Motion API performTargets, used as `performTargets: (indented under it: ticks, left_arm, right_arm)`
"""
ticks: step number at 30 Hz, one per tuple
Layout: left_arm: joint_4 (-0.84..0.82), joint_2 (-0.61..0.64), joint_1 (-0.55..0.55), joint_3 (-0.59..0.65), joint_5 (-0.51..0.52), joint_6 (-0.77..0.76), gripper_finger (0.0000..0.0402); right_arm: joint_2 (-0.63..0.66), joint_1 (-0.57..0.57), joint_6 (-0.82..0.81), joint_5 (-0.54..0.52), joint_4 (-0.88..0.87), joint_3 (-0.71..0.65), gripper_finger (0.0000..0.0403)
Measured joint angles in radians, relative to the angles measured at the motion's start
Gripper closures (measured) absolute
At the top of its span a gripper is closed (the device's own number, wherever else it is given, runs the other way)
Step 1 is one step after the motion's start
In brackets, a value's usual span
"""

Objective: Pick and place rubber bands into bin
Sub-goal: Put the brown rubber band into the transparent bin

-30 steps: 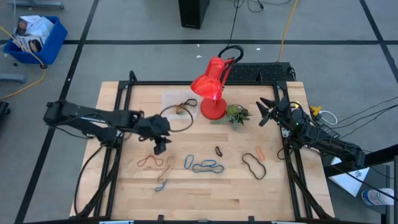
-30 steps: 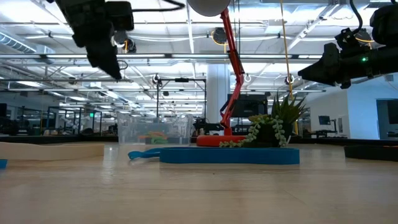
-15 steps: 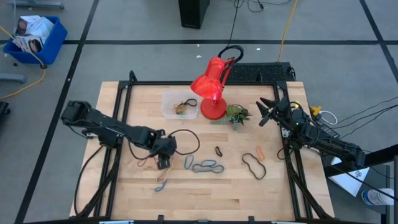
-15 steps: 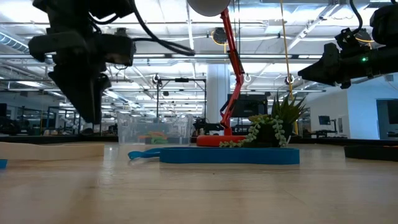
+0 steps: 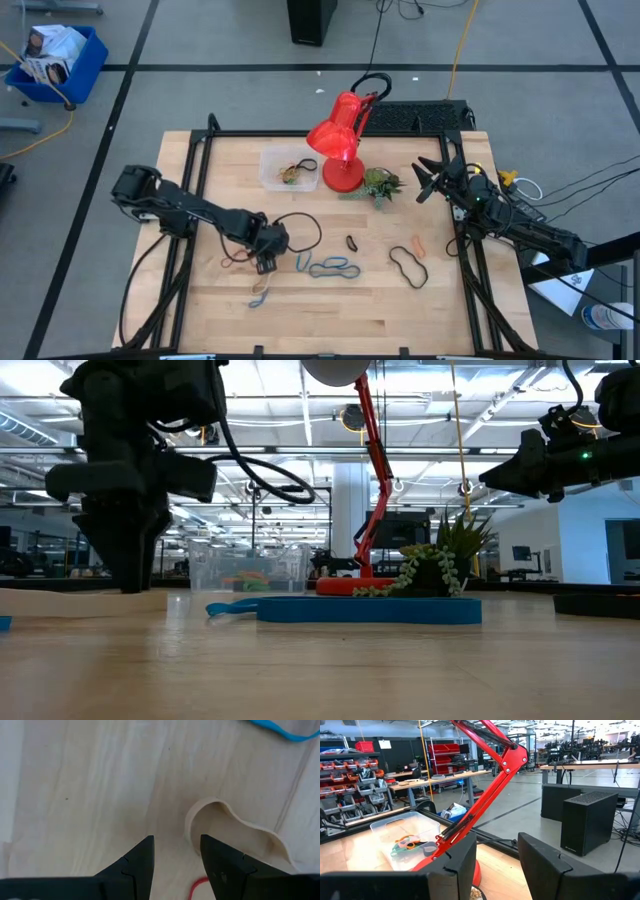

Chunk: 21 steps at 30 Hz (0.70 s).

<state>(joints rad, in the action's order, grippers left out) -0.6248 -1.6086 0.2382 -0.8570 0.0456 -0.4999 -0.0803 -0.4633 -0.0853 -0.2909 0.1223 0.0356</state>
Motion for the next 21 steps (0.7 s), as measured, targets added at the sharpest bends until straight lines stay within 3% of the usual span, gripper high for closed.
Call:
performTargets:
  ticks: [10, 21]
  left_arm:
    - [0.040, -0.009, 0.000, 0.000, 0.000, -0.011, 0.0250]
    - [0.122, -0.009, 0.000, 0.000, -0.016, -0.003, 0.0390]
  right_arm:
    - [0.000, 0.000, 0.000, 0.000, 0.000, 0.000, 0.0261]
    - [0.000, 0.000, 0.000, 0.000, 0.000, 0.000, 0.0261]
